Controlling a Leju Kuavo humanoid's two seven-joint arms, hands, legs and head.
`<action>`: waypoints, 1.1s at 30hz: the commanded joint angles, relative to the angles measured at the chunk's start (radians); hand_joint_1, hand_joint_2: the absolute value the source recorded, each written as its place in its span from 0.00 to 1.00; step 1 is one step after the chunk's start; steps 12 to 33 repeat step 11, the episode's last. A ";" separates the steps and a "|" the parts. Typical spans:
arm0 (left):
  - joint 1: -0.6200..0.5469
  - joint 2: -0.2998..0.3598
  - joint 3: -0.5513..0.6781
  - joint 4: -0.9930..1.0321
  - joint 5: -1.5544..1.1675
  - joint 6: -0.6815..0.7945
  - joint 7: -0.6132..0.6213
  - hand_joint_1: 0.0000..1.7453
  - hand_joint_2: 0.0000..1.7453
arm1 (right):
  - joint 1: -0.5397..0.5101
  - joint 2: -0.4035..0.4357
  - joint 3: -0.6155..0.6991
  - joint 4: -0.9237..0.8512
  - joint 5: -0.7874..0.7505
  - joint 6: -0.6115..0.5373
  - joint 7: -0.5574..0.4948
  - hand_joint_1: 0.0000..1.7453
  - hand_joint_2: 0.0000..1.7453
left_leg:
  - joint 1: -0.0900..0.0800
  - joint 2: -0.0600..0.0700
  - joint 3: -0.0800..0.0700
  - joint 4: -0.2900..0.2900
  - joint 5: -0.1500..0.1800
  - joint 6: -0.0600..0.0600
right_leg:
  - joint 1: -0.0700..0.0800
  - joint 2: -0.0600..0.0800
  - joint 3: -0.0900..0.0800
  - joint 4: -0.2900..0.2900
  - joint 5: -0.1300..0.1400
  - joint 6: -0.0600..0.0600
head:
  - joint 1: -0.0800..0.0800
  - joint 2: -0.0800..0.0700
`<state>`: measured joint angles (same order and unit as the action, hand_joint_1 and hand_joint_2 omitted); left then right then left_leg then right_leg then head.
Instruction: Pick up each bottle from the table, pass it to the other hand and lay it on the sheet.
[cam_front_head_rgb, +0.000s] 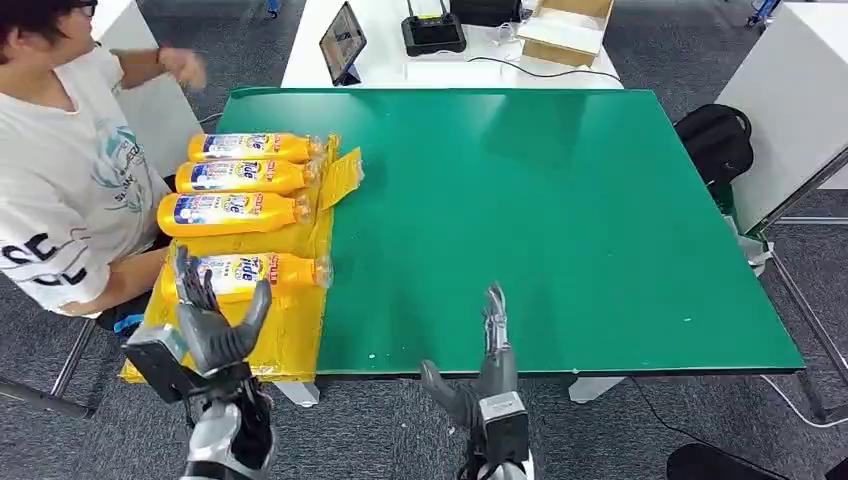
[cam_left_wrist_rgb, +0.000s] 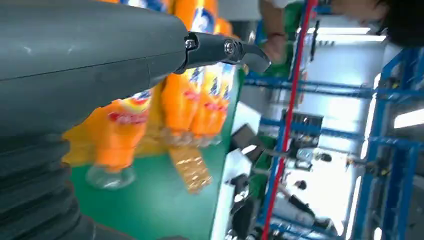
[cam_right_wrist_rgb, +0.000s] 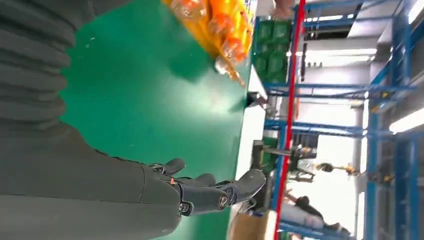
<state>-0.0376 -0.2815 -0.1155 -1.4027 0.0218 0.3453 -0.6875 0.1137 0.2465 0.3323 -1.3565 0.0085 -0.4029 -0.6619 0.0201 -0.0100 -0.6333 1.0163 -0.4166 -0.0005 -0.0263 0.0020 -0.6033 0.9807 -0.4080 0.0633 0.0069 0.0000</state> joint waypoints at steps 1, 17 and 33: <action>0.085 0.016 -0.131 0.089 -0.075 -0.034 0.044 0.00 1.00 | 0.066 -0.029 -0.057 -0.004 -0.006 -0.002 -0.015 0.00 1.00 | 0.000 -0.001 0.009 -0.002 -0.003 0.002 | 0.001 -0.002 0.010 -0.003 -0.003 -0.004 | 0.000 0.000; 0.052 0.006 -0.177 0.145 -0.057 0.028 0.029 0.00 1.00 | 0.067 -0.030 -0.006 0.029 0.049 -0.080 -0.031 0.00 1.00 | 0.000 0.000 0.007 -0.002 -0.003 0.001 | 0.001 -0.001 0.007 -0.002 -0.002 -0.004 | 0.000 0.000; 0.052 0.006 -0.177 0.145 -0.057 0.028 0.029 0.00 1.00 | 0.067 -0.030 -0.006 0.029 0.049 -0.080 -0.031 0.00 1.00 | 0.000 0.000 0.007 -0.002 -0.003 0.001 | 0.001 -0.001 0.007 -0.002 -0.002 -0.004 | 0.000 0.000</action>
